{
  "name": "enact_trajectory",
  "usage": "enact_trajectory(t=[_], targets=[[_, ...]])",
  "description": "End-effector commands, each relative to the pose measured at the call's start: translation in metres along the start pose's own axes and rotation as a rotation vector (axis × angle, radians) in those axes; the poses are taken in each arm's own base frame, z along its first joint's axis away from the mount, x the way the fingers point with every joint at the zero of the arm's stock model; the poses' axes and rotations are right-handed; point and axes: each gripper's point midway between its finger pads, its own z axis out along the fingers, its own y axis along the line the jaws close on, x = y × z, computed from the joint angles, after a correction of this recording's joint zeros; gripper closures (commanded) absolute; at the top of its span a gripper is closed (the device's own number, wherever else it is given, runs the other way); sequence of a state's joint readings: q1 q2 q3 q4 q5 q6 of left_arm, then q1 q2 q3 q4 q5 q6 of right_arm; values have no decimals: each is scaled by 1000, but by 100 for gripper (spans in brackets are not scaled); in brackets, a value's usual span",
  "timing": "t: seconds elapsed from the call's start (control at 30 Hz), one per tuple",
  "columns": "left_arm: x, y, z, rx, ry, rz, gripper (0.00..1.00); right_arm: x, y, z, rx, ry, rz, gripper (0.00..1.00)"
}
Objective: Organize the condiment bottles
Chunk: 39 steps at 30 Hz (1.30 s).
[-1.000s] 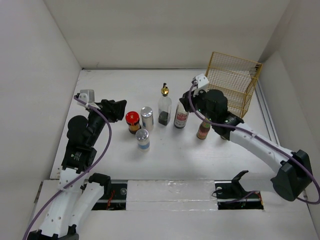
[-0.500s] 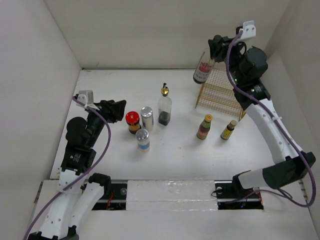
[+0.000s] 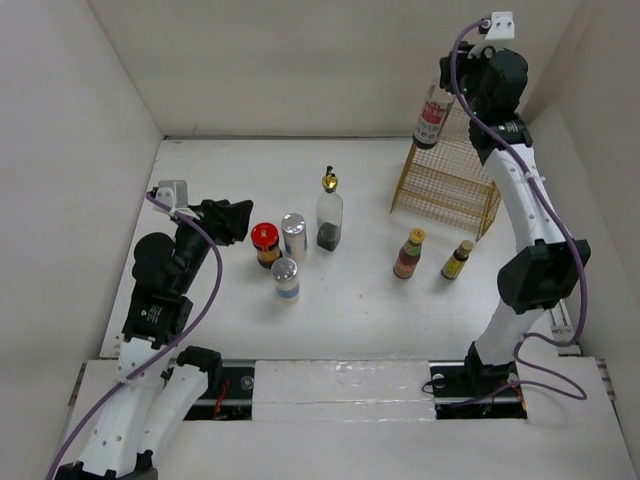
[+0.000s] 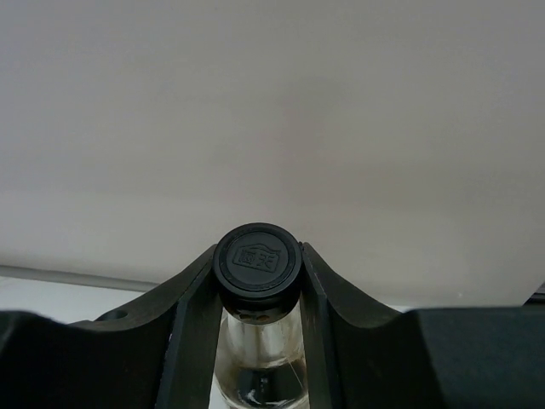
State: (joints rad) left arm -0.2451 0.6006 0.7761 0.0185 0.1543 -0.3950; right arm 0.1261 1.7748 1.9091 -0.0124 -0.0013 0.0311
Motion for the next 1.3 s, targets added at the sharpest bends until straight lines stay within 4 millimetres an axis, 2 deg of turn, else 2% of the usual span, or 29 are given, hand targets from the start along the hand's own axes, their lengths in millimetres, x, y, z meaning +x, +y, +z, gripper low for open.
enact_trajectory(t=[0.0, 0.07, 0.13, 0.17, 0.33, 0.43, 0.5, 0.53, 0.63, 0.7, 0.73, 0.87, 0.97, 1.0, 1.17, 1.27], targets=[[-8, -8, 3, 42, -31, 2, 43, -132, -8, -28, 7, -338, -21, 100], [-8, -8, 3, 42, -31, 2, 43, -141, -14, -29, 26, -358, -23, 100], [-6, -7, 5, 38, -23, 1, 43, -139, -20, -23, 35, -357, -25, 100], [-6, -7, 5, 38, -23, 1, 43, -150, -19, -27, 34, -377, -26, 100], [-5, -8, 5, 46, -19, 1, 43, -150, -29, -15, 68, -388, -24, 100], [-5, -8, 5, 46, -19, 1, 43, -141, -37, -6, 81, -370, -27, 100], [-5, -8, 5, 46, -19, 1, 43, -141, -41, -6, 89, -371, -30, 100], [-5, -8, 5, 46, -19, 1, 43, -131, -43, -1, 91, -351, -30, 100], [-5, -8, 5, 46, -19, 1, 43, -121, -44, 4, 92, -331, -29, 100], [-5, -8, 5, 46, -19, 1, 43, -101, -46, 12, 94, -293, -28, 100], [-5, -8, 5, 46, -19, 1, 43, -101, -47, 12, 105, -293, -27, 100], [-3, -7, 7, 42, -10, 0, 43, -73, -56, 21, 117, -254, -28, 100], [-3, -7, 7, 42, -10, 0, 43, -65, -55, 23, 109, -247, -29, 100], [-3, -7, 7, 42, -10, 0, 43, -53, -56, 26, 110, -223, -29, 100], [-3, -7, 7, 42, -10, 0, 43, -34, -60, 31, 121, -210, -27, 100], [-3, -7, 7, 42, -10, 0, 43, -39, -66, 31, 157, -250, -23, 100]])
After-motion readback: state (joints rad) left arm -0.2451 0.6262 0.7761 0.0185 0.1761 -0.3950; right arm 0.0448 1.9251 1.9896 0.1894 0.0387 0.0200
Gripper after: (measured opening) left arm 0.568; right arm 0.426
